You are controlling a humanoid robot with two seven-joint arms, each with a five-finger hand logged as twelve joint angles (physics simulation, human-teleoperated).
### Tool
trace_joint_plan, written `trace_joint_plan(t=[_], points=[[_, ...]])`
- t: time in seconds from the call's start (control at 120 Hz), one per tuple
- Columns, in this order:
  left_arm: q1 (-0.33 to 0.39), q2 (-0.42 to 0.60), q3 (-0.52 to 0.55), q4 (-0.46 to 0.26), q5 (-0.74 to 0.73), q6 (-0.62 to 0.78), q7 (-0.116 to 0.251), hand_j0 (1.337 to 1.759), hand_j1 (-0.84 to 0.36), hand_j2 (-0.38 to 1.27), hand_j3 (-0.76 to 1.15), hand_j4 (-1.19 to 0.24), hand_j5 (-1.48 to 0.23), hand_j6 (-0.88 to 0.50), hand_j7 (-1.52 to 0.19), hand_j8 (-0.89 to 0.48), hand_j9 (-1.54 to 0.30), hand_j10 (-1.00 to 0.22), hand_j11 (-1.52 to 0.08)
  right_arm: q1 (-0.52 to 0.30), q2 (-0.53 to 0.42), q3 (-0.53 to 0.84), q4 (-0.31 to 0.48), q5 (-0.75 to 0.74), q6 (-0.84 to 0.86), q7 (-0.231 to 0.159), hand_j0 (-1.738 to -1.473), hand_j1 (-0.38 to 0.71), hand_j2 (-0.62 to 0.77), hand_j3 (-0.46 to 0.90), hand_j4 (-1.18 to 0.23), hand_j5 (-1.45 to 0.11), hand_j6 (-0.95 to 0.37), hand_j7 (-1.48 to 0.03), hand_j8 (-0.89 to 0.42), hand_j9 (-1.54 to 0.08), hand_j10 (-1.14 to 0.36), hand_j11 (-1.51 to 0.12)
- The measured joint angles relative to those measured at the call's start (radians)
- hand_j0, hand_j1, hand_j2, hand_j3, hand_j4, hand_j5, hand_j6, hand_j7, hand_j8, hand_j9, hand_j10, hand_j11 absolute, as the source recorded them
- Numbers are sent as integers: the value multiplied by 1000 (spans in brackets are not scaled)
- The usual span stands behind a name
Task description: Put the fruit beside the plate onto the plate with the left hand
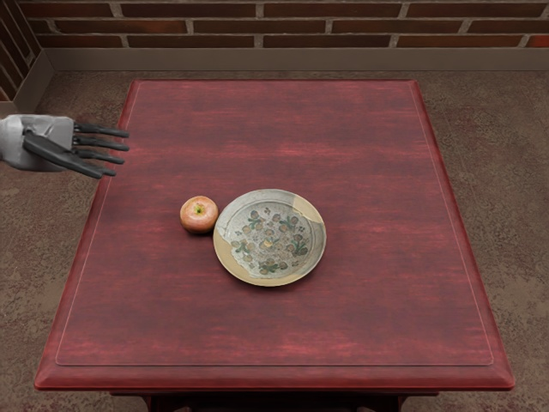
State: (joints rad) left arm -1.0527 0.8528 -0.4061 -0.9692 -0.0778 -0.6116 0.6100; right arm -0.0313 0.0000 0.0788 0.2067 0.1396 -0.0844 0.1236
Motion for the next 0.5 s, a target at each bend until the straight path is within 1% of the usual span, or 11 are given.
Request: trace_joint_plan(t=[0.075, 0.158, 0.325, 0.392, 0.458, 0.5], points=[[-13, -1, 0, -8, 12, 0, 0, 1658, 53, 49, 0, -245, -321, -245, -321, -245, -321, -245, -321, 0, 0, 0, -1, 0, 0, 0, -1658, -307, -7, 0, -35, -45, -35, -45, -35, -45, -35, -45], [-49, 7, -1, -26, 43, 0, 1, 1658, 53, 49, 0, -245, -321, -245, -321, -245, -321, -245, -321, 0, 0, 0, -2, 0, 0, 1, -1658, -307, -7, 0, -35, -45, -35, -45, -35, -45, -35, -45], [-88, 50, -4, -166, 308, 0, 1, 1658, 53, 49, 0, -247, -321, -246, -321, -246, -321, -247, -321, 1, 0, 0, -2, 0, 0, 1, -1658, -307, -7, 0, -35, -45, -35, -45, -35, -45, -35, -45], [-94, 52, -3, -198, 421, 0, 1, 1658, 53, 49, 0, -248, -322, -247, -322, -247, -322, -247, -322, 1, 0, 0, -3, 0, 0, 1, -1658, -307, -7, 0, -35, -45, -35, -45, -35, -45, -35, -45], [-117, 56, -3, -218, 500, 0, 1, 1658, 53, 50, 0, -248, -322, -248, -322, -248, -322, -248, -322, 2, 0, 1, -3, 0, 0, 1, -1658, -307, -7, 0, -35, -45, -35, -45, -35, -45, -35, -45], [-132, 58, -1, -244, 547, 0, 1, 1658, 53, 50, 0, -249, -322, -249, -322, -249, -322, -248, -322, 2, 0, 1, -3, 0, 0, 1, -1658, -307, -7, 0, -35, -45, -35, -45, -35, -45, -35, -45]])
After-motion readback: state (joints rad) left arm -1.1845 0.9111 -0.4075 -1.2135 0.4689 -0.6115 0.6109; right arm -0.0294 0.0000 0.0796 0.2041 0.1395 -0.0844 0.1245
